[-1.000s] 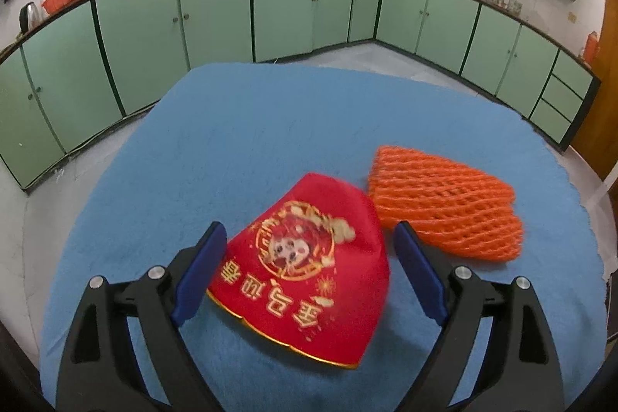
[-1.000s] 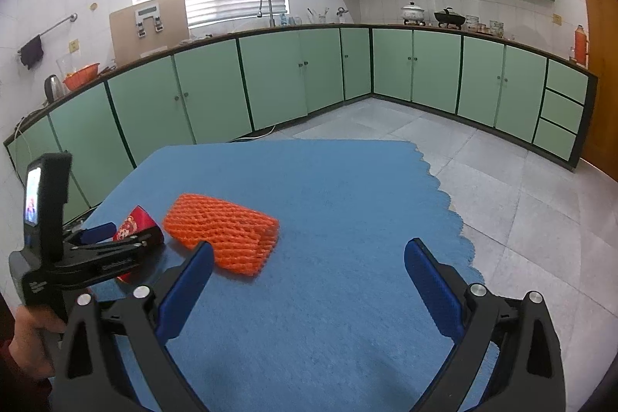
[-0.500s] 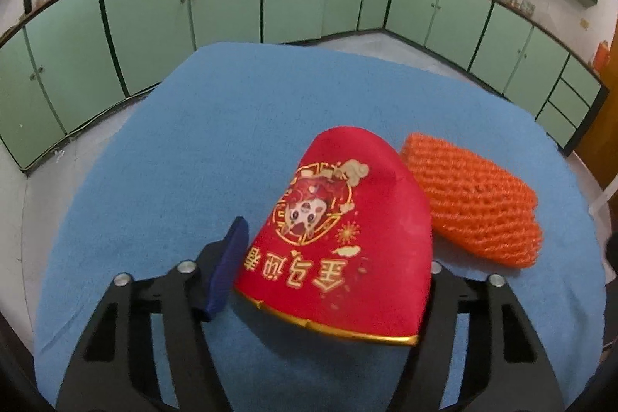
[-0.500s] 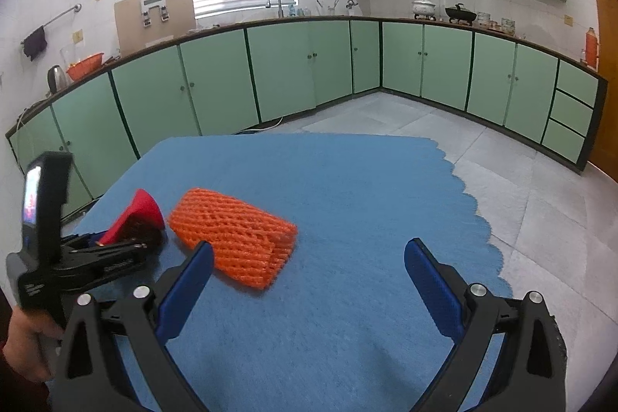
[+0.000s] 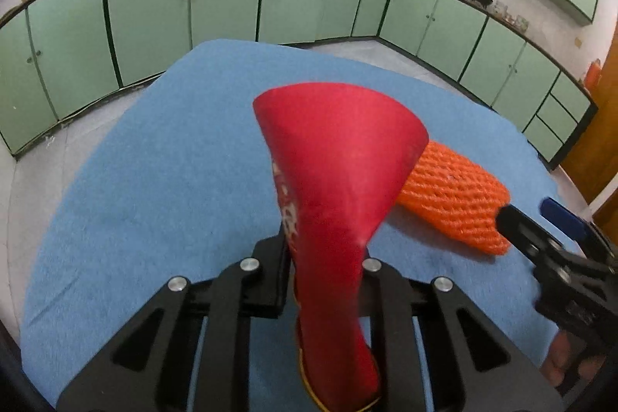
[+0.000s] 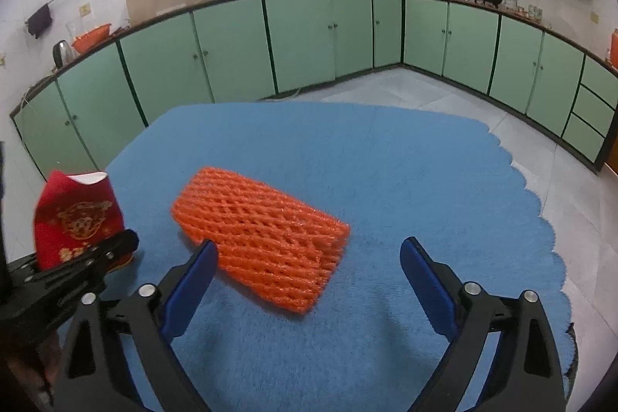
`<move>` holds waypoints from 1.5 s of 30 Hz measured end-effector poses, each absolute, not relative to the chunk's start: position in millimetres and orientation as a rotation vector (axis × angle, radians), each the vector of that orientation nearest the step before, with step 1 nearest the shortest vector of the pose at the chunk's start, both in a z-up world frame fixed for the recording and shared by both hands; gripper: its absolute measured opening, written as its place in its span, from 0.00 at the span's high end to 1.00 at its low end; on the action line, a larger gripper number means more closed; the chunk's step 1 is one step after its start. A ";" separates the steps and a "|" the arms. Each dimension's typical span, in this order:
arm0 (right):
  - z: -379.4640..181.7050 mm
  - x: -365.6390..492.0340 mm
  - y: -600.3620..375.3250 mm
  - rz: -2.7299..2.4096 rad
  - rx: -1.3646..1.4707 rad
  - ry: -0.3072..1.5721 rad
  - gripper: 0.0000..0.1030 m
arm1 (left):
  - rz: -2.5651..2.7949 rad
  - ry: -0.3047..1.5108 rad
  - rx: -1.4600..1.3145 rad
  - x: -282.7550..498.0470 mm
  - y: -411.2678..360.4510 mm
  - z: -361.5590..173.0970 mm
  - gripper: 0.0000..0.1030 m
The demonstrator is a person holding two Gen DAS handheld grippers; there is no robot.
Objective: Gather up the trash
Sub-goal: 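Grasp the orange foam net with the right tool while the left tool holds the cone, then carry the cone and foam net over the bin and release both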
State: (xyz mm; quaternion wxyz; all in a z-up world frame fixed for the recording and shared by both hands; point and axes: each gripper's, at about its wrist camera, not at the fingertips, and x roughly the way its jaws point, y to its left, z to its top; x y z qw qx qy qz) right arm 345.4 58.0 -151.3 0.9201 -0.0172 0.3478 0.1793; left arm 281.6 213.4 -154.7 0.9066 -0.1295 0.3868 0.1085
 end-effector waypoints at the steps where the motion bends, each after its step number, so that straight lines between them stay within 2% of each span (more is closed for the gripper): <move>1: -154.7 348.1 59.5 0.364 -0.034 0.729 0.13 | 0.225 0.801 -0.261 281.8 212.2 -156.0 0.84; 4: -161.9 352.7 62.8 0.348 -0.050 0.763 0.15 | 0.229 0.804 -0.261 282.7 212.5 -157.1 0.84; 7: -164.6 357.1 64.7 0.352 -0.047 0.788 0.23 | 0.235 0.806 -0.246 288.6 208.4 -157.4 0.84; 10: -169.9 360.9 69.6 0.375 -0.054 0.827 0.39 | 0.235 0.807 -0.242 289.4 206.7 -160.4 0.84; 12: -171.0 361.2 72.1 0.411 -0.049 0.838 0.58 | 0.235 0.808 -0.241 289.8 205.2 -160.3 0.84; 13: -169.9 359.9 73.0 0.420 -0.053 0.832 0.63 | 0.236 0.809 -0.237 290.2 203.4 -160.6 0.84; 15: -167.7 356.4 76.6 0.428 -0.071 0.818 0.80 | 0.237 0.811 -0.229 289.4 200.3 -161.8 0.84; 17: -163.4 351.7 75.3 0.427 -0.073 0.792 0.85 | 0.238 0.812 -0.223 290.3 198.6 -161.8 0.84; 28: -122.2 325.8 29.9 0.386 -0.012 0.689 0.87 | 0.208 0.795 -0.225 284.1 187.4 -153.0 0.84; 37: -86.5 289.2 -38.0 0.294 0.020 0.616 0.87 | 0.042 0.746 -0.175 275.4 112.5 -121.7 0.84; 45: -74.3 245.5 -129.5 0.136 0.054 0.586 0.87 | -0.161 0.726 -0.122 271.0 10.0 -114.2 0.84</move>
